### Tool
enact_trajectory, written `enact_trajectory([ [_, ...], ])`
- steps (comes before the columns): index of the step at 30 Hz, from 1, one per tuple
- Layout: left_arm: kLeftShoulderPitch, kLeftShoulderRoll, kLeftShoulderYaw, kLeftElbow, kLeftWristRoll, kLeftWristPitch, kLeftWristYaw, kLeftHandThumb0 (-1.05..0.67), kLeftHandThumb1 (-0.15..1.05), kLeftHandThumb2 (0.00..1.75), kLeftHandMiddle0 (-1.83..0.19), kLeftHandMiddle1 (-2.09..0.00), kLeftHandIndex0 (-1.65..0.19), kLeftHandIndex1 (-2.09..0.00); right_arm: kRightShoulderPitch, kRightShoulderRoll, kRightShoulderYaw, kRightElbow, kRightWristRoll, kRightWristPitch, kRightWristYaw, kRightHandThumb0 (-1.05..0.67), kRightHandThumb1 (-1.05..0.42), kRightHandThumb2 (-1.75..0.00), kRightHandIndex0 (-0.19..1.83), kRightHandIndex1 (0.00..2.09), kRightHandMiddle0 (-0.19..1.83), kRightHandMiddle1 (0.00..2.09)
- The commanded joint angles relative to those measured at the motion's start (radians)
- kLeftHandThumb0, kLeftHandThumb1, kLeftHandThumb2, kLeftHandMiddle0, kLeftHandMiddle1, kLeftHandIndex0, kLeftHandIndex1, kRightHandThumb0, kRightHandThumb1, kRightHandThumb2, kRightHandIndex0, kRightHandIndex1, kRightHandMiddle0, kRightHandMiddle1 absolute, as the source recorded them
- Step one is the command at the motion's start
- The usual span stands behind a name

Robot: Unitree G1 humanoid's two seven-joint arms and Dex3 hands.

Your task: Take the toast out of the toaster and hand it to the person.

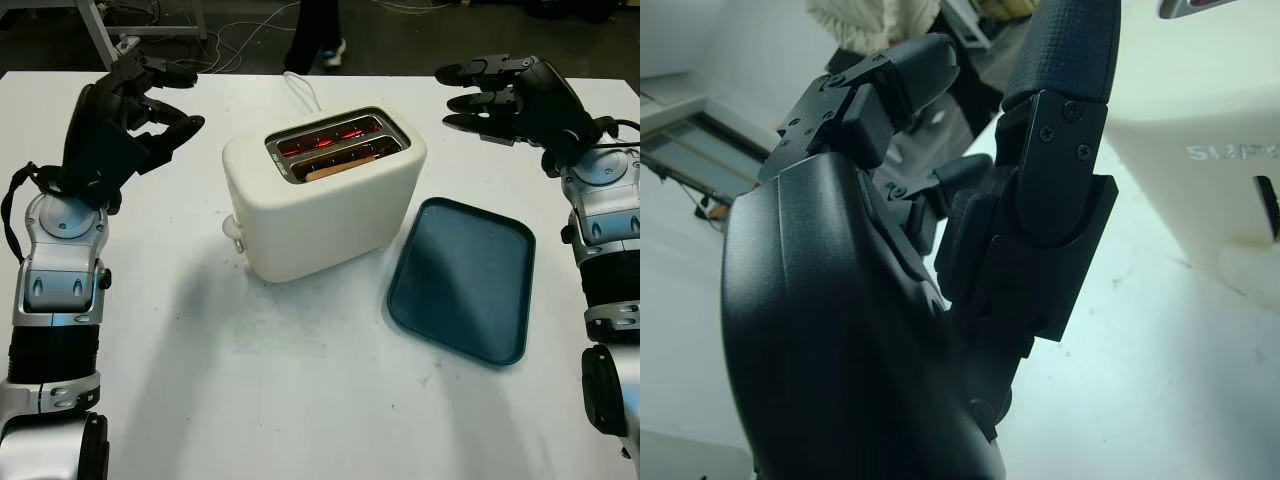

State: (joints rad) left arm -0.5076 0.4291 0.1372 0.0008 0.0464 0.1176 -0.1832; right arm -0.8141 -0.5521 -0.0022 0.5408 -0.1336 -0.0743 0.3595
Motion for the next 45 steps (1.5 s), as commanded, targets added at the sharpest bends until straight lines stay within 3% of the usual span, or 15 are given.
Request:
enact_trajectory([
  [1,-0.006,-0.001,-0.004,-0.015,0.0,0.007,-0.001,-0.97,0.92,0.15,-0.35,-1.23,-0.3,-1.03,0.005,0.0,0.001,-0.021,0.0,-0.023,0.0,-0.41,-0.91,0.0,0.77,0.12,0.73,0.01],
  [15,0.027,-0.008,-0.009,-0.057,-0.006,0.064,-0.006,-0.93,0.92,0.14,-0.33,-1.22,-0.28,-1.02,0.03,0.003,0.014,-0.073,-0.002,0.008,0.022,-0.47,-0.91,0.0,0.78,0.14,0.75,0.02],
  [24,0.041,-0.024,-0.008,-0.075,-0.003,0.077,0.001,-0.94,0.92,0.16,-0.34,-1.21,-0.29,-1.01,0.067,-0.023,-0.005,-0.164,-0.001,0.032,0.026,-0.34,-0.92,0.0,0.72,0.11,0.7,0.0],
  [33,0.058,-0.037,0.01,-0.096,-0.012,0.097,0.007,-0.93,0.92,0.14,-0.32,-1.2,-0.28,-1.0,0.094,-0.016,-0.009,-0.184,0.0,0.046,0.018,-0.44,-0.92,-0.01,0.73,0.11,0.7,0.0],
  [45,0.094,-0.032,0.015,-0.131,0.008,0.091,0.014,-0.9,0.92,0.16,-0.31,-1.16,-0.29,-0.95,0.187,-0.011,-0.048,-0.361,0.064,0.26,0.058,-0.32,-0.92,-0.11,0.59,0.03,0.55,0.0],
])
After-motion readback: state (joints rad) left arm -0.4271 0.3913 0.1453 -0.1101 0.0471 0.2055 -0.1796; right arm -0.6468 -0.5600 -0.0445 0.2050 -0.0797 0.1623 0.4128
